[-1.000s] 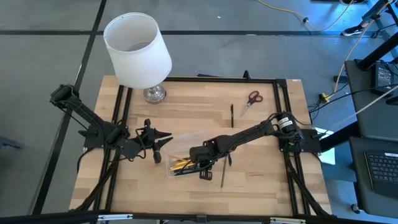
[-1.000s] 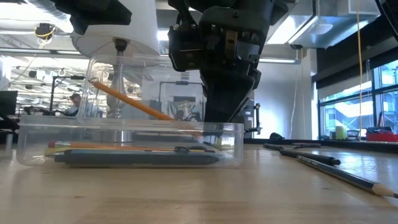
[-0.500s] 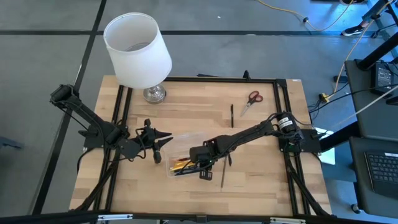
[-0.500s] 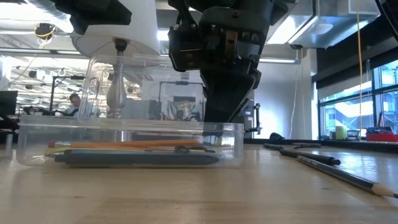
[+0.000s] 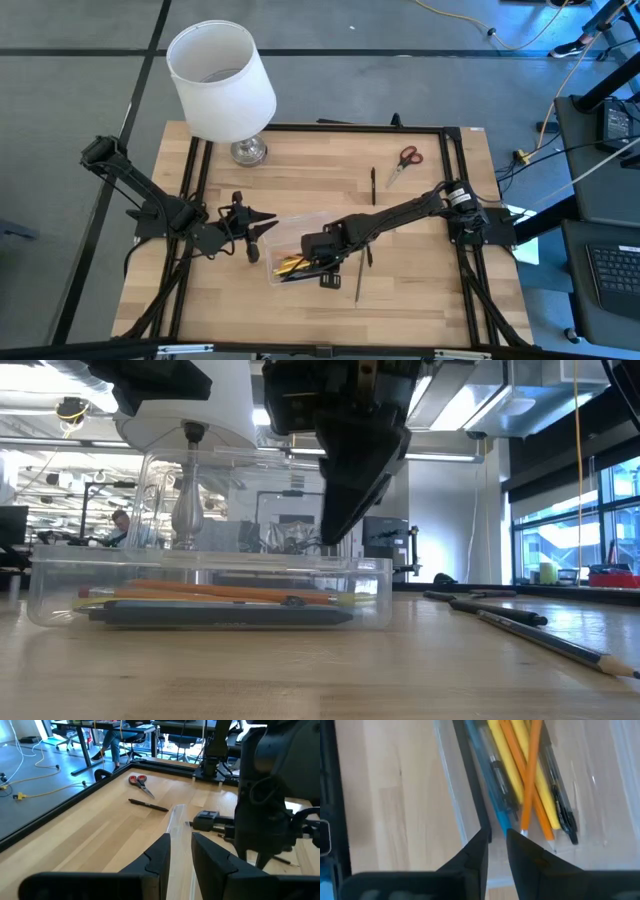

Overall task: Pick & place school supplies into a supply box
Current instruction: Put the bottom black pen into the transparent supply box

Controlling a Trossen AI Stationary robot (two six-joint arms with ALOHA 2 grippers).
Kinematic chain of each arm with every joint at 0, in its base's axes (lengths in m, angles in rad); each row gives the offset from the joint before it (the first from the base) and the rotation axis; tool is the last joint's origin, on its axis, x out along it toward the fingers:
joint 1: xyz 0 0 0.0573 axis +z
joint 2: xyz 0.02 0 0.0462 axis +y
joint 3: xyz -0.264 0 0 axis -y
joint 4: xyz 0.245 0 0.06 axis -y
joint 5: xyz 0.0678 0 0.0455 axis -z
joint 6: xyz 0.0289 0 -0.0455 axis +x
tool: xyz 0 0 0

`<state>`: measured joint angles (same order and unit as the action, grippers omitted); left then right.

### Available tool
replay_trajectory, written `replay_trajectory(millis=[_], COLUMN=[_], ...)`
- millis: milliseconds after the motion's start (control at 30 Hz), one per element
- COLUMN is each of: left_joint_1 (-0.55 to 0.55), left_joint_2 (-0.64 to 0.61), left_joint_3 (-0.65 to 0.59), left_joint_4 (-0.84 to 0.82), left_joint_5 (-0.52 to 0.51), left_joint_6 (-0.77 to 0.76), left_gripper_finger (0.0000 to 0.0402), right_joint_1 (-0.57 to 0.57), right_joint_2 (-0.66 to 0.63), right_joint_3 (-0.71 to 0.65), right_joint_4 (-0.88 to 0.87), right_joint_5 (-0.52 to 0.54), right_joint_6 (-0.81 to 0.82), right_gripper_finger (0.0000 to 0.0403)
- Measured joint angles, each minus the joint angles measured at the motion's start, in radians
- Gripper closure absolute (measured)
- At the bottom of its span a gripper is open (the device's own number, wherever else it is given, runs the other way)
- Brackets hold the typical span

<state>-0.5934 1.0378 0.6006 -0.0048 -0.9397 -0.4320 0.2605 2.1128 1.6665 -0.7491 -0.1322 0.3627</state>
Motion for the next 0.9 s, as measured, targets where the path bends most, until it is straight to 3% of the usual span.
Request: replay_trajectory(millis=[233, 500, 733, 900], left_joint_1=[0.0, 0.0, 0.0, 0.0], left_joint_2=[0.0, 0.0, 0.0, 0.0], left_joint_3=[0.0, 0.0, 0.0, 0.0], left_joint_4=[0.0, 0.0, 0.0, 0.0], left_joint_5=[0.051, 0.071, 0.07, 0.07], left_joint_6=[0.0, 0.001, 0.001, 0.001], left_gripper_finger=[0.0329, 0.0329, 0.0329, 0.0329], right_joint_1=[0.032, 0.129, 0.197, 0.218], right_joint_2=[0.0, 0.0, 0.0, 0.0], right_joint_3=[0.069, 0.086, 0.079, 0.079], right_joint_4=[-0.232, -0.52, -0.57, -0.604], right_joint_5=[0.014, 0.194, 0.232, 0.25], right_joint_6=[0.038, 0.224, 0.365, 0.42], right_gripper_finger=[0.0329, 0.0329, 0.0326, 0.0284])
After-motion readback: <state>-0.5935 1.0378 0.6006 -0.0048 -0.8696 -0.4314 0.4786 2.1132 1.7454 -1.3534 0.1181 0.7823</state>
